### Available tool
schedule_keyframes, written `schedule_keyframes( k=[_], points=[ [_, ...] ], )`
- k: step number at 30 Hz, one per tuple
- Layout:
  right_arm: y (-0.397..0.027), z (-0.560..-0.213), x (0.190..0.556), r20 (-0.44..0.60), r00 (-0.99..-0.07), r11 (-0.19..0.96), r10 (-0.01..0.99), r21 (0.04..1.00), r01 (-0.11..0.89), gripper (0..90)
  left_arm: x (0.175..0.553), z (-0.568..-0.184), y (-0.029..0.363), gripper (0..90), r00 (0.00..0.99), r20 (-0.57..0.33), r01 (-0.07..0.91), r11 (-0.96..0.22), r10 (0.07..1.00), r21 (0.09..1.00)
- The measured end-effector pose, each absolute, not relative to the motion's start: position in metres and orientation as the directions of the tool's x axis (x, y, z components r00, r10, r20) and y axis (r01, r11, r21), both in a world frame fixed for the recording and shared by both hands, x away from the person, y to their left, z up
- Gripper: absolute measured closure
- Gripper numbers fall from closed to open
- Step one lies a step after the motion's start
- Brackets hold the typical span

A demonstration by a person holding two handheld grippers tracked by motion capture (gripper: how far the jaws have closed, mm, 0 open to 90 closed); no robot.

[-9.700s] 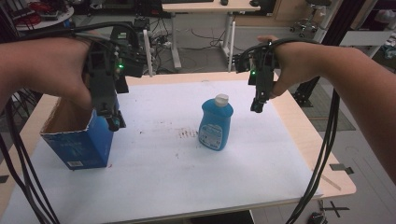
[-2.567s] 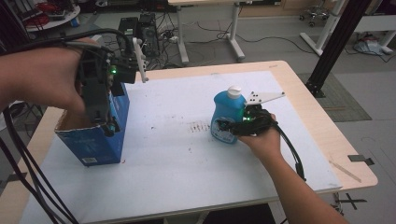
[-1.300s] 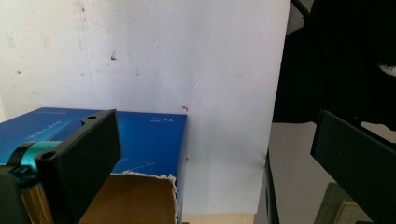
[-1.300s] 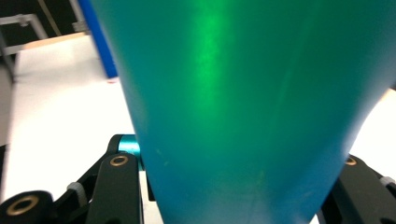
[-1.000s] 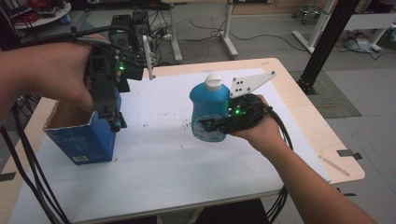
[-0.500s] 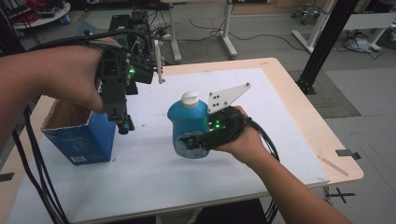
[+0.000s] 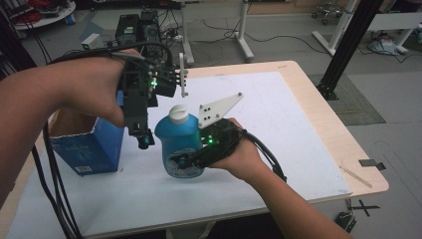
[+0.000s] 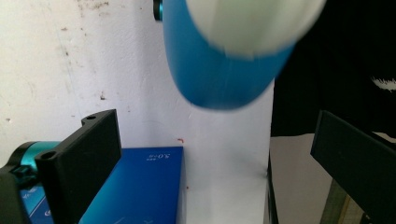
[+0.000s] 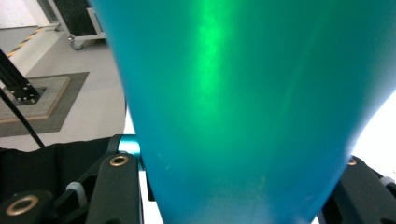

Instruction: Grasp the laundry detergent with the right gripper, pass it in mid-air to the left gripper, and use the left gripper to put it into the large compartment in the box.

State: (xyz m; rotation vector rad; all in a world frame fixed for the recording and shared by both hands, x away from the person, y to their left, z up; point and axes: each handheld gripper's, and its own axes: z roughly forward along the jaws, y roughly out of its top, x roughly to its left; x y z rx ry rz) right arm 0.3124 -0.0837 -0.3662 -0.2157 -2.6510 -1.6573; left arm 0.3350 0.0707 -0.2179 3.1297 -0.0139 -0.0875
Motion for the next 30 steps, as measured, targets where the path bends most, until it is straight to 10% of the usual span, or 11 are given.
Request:
schedule_keyframes(
  k=[30],
  points=[
    [-0.053,-0.358,0.313,0.089,-0.994,0.414,0.065,0.904,0.108,46.4,0.329,-0.234,0.056,1.7,0.998,-0.048,-0.033,-0.999,-0.033,-0.003]
  ],
)
